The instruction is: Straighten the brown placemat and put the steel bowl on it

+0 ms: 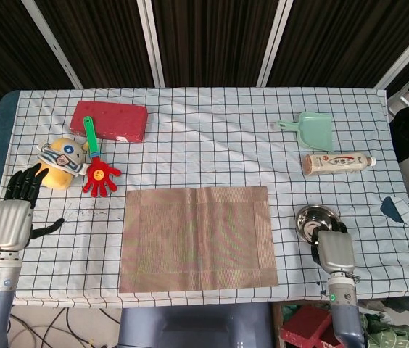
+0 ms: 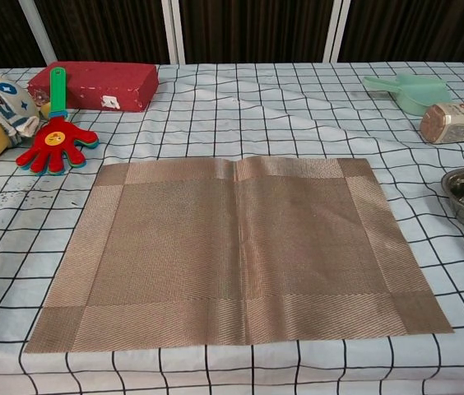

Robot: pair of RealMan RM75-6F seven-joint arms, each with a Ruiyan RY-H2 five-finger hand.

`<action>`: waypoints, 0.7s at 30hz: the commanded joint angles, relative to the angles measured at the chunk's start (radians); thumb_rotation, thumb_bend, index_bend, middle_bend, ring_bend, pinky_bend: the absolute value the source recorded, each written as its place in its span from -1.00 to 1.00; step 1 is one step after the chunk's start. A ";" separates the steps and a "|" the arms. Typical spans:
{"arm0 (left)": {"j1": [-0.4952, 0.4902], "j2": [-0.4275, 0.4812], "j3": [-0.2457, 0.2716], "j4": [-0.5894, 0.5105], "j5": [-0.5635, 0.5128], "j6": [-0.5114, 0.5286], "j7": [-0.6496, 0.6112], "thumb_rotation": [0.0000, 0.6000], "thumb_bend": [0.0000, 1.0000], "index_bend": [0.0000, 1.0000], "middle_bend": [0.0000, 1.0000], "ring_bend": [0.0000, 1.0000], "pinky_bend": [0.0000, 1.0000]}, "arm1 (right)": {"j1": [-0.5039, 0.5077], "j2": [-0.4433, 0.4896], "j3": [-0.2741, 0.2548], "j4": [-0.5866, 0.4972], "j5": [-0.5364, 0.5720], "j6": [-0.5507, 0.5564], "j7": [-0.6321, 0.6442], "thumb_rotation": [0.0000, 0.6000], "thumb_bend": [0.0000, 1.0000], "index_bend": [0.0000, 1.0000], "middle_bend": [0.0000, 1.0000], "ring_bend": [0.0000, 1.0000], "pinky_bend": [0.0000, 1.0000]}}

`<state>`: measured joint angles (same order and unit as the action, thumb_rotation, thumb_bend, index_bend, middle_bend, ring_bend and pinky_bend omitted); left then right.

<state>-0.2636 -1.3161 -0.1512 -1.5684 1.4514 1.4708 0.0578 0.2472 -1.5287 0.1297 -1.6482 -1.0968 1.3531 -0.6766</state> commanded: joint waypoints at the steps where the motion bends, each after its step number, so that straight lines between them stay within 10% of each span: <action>1: 0.000 0.000 0.000 0.000 -0.001 0.000 0.000 1.00 -0.92 -0.92 -1.00 -1.00 -1.00 | 0.004 0.004 -0.009 -0.012 -0.045 0.011 0.029 1.00 0.09 0.33 -0.17 -0.75 -0.62; 21: 0.000 0.003 -0.002 0.001 0.004 0.003 -0.011 1.00 -0.92 -0.92 -1.00 -1.00 -1.00 | 0.084 -0.058 0.007 -0.127 -0.279 0.045 0.027 1.00 0.10 0.36 -0.15 -0.71 -0.60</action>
<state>-0.2636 -1.3134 -0.1528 -1.5676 1.4559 1.4743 0.0464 0.3193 -1.5752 0.1286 -1.7624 -1.3648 1.4006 -0.6363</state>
